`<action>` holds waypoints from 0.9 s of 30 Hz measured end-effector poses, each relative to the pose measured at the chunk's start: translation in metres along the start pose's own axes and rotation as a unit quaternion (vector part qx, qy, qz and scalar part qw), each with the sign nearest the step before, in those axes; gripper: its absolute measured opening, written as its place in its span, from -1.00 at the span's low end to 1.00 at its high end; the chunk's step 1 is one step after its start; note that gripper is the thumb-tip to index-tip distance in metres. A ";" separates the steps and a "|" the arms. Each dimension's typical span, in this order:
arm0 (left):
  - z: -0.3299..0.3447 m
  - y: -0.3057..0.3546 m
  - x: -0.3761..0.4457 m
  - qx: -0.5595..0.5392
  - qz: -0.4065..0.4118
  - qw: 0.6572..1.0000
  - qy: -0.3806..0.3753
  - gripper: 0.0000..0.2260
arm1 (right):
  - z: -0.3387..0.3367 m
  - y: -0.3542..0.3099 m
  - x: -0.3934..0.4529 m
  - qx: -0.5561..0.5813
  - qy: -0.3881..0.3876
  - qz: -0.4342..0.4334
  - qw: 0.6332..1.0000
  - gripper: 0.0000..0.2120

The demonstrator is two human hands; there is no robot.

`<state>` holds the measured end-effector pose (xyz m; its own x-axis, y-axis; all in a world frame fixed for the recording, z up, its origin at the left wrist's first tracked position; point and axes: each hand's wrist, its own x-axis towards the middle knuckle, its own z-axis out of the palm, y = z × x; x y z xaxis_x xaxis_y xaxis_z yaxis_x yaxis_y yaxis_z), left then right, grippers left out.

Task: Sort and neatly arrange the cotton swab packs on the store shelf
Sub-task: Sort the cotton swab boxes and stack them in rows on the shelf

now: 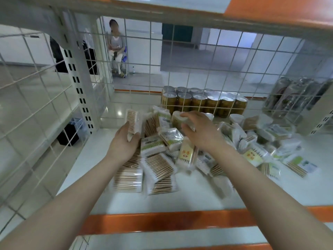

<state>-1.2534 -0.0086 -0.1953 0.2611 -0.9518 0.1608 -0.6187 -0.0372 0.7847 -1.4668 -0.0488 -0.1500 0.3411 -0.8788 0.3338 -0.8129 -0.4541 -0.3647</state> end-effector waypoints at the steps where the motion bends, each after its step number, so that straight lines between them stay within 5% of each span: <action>1: 0.002 0.000 0.003 -0.015 -0.002 1.000 0.004 -0.54 | 0.001 0.001 0.006 0.002 -0.006 -0.004 1.000 -0.63; 16: 0.005 -0.031 0.034 -0.121 -0.031 0.988 -0.091 -0.44 | 0.007 0.028 0.062 -0.066 -0.109 -0.047 0.991 -0.65; 27: 0.024 -0.032 0.037 -0.251 -0.052 0.964 -0.066 -0.48 | 0.021 0.041 0.073 -0.131 -0.188 -0.050 0.972 -0.69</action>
<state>-1.2418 -0.0497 -0.2288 0.1846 -0.9827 0.0142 -0.1500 -0.0139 0.9886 -1.4654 -0.1343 -0.1586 0.5330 -0.8461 -0.0023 -0.8423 -0.5304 -0.0959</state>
